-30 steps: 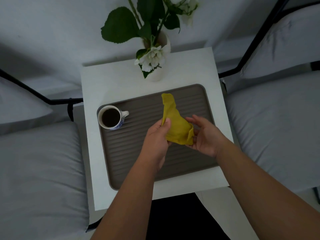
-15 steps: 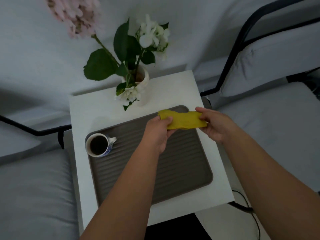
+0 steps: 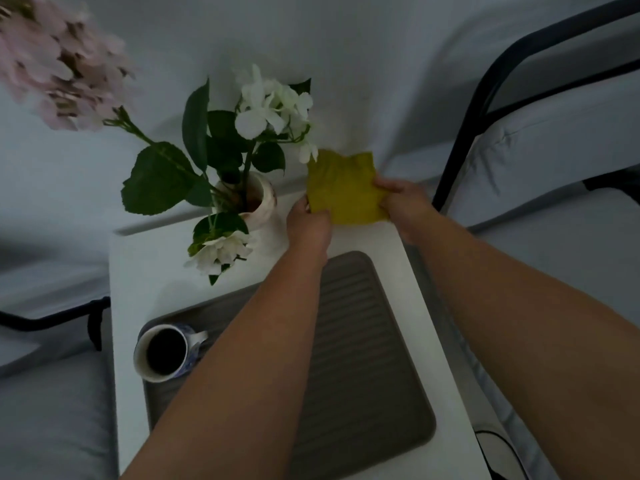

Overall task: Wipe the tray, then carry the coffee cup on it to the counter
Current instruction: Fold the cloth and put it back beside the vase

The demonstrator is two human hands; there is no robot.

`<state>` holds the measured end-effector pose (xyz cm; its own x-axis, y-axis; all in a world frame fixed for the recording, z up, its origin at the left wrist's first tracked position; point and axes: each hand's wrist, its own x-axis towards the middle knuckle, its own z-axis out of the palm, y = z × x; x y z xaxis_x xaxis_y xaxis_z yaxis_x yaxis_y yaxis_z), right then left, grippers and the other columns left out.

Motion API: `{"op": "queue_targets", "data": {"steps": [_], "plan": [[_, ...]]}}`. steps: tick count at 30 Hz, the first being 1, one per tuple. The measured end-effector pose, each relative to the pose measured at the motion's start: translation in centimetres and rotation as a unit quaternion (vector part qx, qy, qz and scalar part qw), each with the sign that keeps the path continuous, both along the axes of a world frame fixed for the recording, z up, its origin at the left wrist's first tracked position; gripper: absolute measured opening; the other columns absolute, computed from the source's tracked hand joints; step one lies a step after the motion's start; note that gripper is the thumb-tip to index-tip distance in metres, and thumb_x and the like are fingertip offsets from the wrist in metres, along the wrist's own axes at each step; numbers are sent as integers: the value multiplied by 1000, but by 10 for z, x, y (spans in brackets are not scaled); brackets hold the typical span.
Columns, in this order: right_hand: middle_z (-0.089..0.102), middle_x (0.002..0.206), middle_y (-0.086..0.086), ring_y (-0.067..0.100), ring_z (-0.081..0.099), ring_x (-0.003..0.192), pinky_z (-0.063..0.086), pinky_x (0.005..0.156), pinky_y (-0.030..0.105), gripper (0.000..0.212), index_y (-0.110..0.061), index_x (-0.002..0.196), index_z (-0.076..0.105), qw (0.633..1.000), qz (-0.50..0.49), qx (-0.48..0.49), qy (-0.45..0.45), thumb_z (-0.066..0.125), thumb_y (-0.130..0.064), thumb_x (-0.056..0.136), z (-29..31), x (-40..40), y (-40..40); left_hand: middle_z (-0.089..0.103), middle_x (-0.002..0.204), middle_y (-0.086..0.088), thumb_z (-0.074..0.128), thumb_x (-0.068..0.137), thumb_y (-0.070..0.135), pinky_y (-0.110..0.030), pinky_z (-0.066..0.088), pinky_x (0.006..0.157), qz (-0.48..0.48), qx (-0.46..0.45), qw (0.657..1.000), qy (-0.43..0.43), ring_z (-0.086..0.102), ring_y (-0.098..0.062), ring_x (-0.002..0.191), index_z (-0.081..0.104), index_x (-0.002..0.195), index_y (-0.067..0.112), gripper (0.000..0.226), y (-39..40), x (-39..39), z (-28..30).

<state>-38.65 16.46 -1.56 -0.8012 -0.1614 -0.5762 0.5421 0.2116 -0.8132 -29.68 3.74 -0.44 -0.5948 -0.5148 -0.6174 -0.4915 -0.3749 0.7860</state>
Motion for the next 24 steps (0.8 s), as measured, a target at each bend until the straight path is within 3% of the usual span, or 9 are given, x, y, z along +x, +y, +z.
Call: {"op": "queue_targets", "data": {"steps": [2,7,9,11,14,16,19,22,24], "plan": [[56,124,15,29,58,104,49,90,32,42,-6,124,57,997,48,59,-18,41,12,90,-29,9,11,53,128,-2,50,87,1,-36,49,96,3,-21,998,-52,56,-21,109,38,142,25,61,9,8,-20],[62,114,11,15,58,79,51,67,17,31,-17,115,64,993,32,113,21,46,-6,92,-51,16,17,58,128,-6,42,86,1,-25,44,95,-122,-207,966,-94,56,-24,113,61,119,21,43,14,26,-39],[63,112,8,17,60,92,51,81,23,30,-13,121,63,989,47,133,47,54,-17,92,-52,19,15,60,128,-6,42,92,10,-23,40,96,-164,-257,947,-102,55,-24,115,62,120,22,36,10,29,-44],[61,106,5,20,60,99,50,91,30,36,-14,124,61,975,98,176,90,61,-17,88,-51,21,17,61,127,-3,38,96,19,-33,37,100,-211,-315,916,-135,52,-26,116,62,119,32,36,5,31,-46],[60,111,10,21,58,98,47,86,25,38,-16,126,58,952,138,231,146,53,-7,90,-52,21,23,61,126,6,35,97,27,-38,28,93,-293,-374,856,-204,43,-27,117,61,116,46,37,2,35,-44],[55,123,15,27,56,105,42,86,22,39,-15,126,59,929,158,274,190,47,-1,91,-53,22,25,61,123,4,37,95,30,-39,29,93,-319,-389,839,-208,42,-28,116,62,114,47,36,3,36,-43],[48,129,20,39,48,112,42,92,35,42,-11,121,62,869,184,361,286,44,3,86,-49,27,18,51,119,-7,43,94,25,-40,38,93,-307,-431,833,-162,44,-32,108,65,114,35,32,1,37,-48],[47,138,24,47,46,117,41,93,50,46,-9,124,61,815,278,340,377,46,-7,81,-48,32,5,44,127,-13,44,88,8,-38,41,91,-307,-464,827,-82,45,-35,106,57,127,16,41,-3,30,-53],[39,146,23,46,41,126,37,101,53,52,-10,132,54,787,366,328,373,46,-15,81,-55,34,-1,37,142,-14,42,88,4,-38,37,98,-335,-454,824,-52,41,-36,115,40,141,14,54,-4,19,-55]]}}
